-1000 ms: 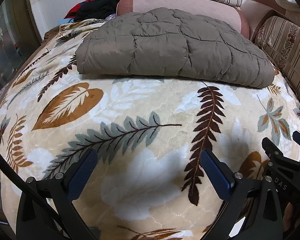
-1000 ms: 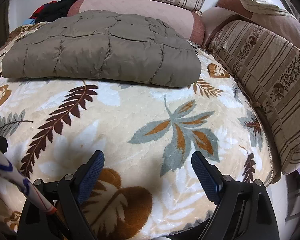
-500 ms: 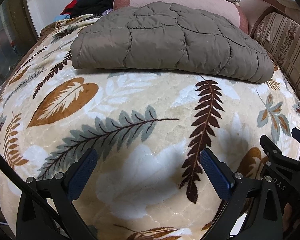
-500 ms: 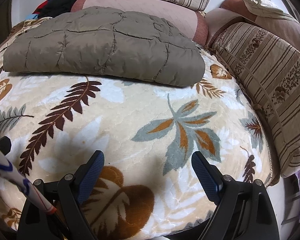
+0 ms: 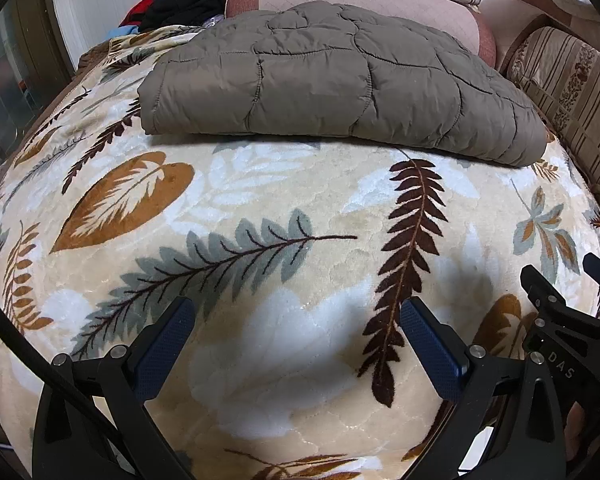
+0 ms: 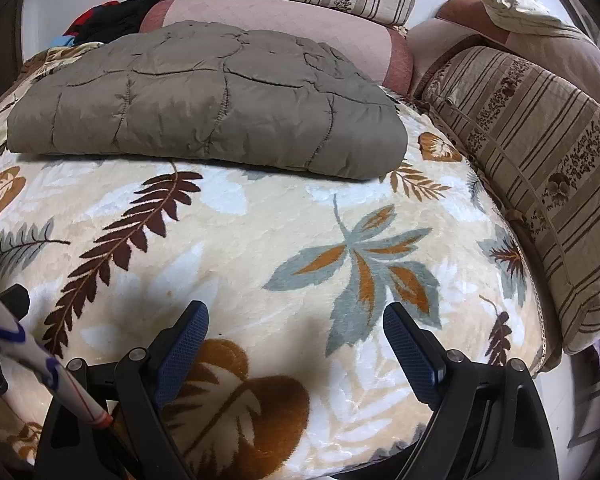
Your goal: Fold large clothes
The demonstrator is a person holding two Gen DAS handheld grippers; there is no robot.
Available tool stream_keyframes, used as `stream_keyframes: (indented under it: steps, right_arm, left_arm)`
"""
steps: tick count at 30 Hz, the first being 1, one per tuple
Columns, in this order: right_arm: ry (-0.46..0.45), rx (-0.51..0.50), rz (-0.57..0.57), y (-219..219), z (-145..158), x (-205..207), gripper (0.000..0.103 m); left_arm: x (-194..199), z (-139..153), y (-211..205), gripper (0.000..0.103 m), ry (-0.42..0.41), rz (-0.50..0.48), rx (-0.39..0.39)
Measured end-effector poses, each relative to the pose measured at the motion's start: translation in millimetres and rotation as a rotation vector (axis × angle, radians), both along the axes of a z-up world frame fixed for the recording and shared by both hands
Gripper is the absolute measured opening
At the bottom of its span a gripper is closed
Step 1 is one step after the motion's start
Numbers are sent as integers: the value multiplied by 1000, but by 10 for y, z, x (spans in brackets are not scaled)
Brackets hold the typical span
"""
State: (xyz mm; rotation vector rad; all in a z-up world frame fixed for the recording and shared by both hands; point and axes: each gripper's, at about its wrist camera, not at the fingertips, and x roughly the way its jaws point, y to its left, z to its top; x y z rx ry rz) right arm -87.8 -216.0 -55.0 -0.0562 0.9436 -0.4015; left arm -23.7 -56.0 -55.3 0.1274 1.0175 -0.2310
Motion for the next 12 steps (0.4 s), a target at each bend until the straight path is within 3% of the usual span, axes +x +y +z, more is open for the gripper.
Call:
stream_keyframes:
  steps: [12]
  right_arm:
    - [10, 10, 4, -3, -44, 12, 92]
  left_arm:
    - [4, -17, 12, 102, 3, 5, -8]
